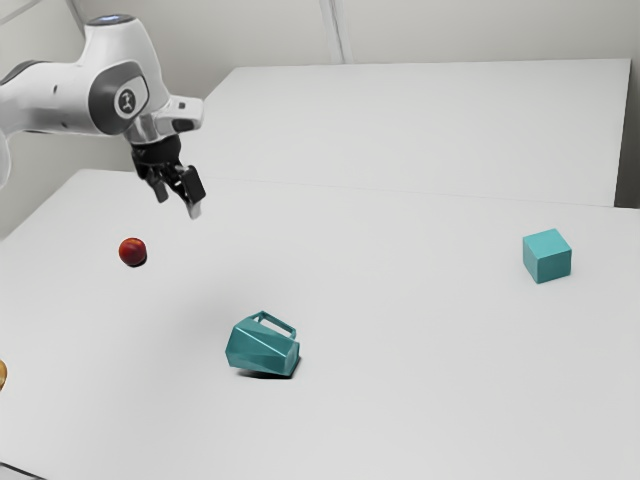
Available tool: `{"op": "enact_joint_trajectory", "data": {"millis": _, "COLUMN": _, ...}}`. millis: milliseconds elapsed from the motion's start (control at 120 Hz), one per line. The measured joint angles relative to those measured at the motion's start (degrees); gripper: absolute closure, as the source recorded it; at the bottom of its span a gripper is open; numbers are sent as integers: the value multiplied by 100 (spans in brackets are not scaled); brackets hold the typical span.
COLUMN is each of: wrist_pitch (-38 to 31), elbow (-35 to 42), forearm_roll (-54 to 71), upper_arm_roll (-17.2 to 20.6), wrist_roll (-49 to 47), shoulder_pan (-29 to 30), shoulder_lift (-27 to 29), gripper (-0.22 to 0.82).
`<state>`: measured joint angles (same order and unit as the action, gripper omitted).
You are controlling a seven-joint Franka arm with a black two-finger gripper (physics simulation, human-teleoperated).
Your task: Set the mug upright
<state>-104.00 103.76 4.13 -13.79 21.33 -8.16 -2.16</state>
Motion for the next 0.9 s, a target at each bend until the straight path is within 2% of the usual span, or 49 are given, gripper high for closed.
{"op": "enact_joint_trajectory", "data": {"millis": 133, "wrist_pitch": 47, "elbow": 191, "forearm_roll": -156, "upper_arm_roll": -23, "wrist_roll": -285, "shoulder_pan": 35, "shoulder_lift": 141, "gripper": 0}}
{"op": "enact_joint_trajectory", "data": {"millis": 300, "wrist_pitch": -119, "elbow": 1175, "forearm_roll": -1329, "upper_arm_roll": -279, "wrist_roll": -545, "shoulder_pan": -44, "shoulder_lift": 425, "gripper": 0}}
{"op": "enact_joint_trajectory", "data": {"millis": 550, "wrist_pitch": -583, "elbow": 2039, "forearm_roll": -2469, "upper_arm_roll": -351, "wrist_roll": -776, "shoulder_pan": 413, "shoulder_lift": 346, "gripper": 0}}
{"op": "enact_joint_trajectory", "data": {"millis": 900, "wrist_pitch": -1067, "elbow": 2413, "forearm_roll": -3244, "upper_arm_roll": -478, "wrist_roll": -938, "shoulder_pan": 219, "shoulder_lift": 203, "gripper": 0}}
